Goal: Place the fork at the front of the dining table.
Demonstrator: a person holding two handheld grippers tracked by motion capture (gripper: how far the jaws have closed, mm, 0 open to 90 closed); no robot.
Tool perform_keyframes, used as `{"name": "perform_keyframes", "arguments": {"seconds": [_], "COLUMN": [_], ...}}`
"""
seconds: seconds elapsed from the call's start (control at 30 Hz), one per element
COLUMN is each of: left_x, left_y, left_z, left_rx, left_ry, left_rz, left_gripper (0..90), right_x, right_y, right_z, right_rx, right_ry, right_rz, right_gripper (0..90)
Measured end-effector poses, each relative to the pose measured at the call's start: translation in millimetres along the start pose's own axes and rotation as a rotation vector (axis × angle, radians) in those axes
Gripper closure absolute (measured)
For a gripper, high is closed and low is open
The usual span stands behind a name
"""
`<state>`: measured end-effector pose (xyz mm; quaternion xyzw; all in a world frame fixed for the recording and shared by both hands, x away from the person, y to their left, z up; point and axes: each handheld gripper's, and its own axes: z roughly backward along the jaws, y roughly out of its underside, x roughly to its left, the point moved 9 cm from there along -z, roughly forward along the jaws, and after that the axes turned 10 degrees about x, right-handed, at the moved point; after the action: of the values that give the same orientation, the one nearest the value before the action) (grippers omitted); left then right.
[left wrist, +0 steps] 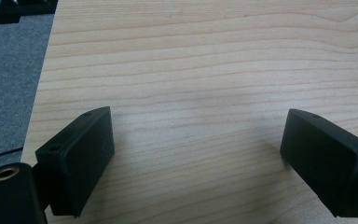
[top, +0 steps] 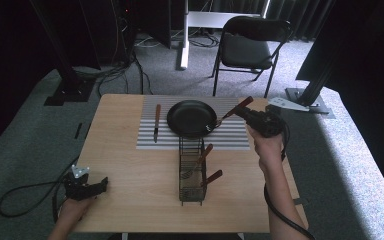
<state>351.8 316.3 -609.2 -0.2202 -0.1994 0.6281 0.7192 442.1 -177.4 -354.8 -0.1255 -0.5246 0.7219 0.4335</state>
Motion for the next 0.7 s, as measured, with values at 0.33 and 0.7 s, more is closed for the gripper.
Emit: {"name": "perform_keyframes", "arguments": {"seconds": [0.33,0.7], "left_x": [-0.1,0.0], "left_y": [-0.1,0.0], "left_z": [-0.2,-0.1], "left_rx": [-0.002,-0.002], "left_ry": [0.000,0.000], "left_rz": [0.000,0.000], "left_gripper": [9.6,9.5], "right_x": [-45.3,-77.3], "right_y": [19.5,48.7], "right_z": [-4.5,-30.0], "right_rx": [0.065,0.177], "right_ry": [0.133,0.285], "right_rz": [-0.052,-0.051], "right_gripper": [81.0,81.0]}}
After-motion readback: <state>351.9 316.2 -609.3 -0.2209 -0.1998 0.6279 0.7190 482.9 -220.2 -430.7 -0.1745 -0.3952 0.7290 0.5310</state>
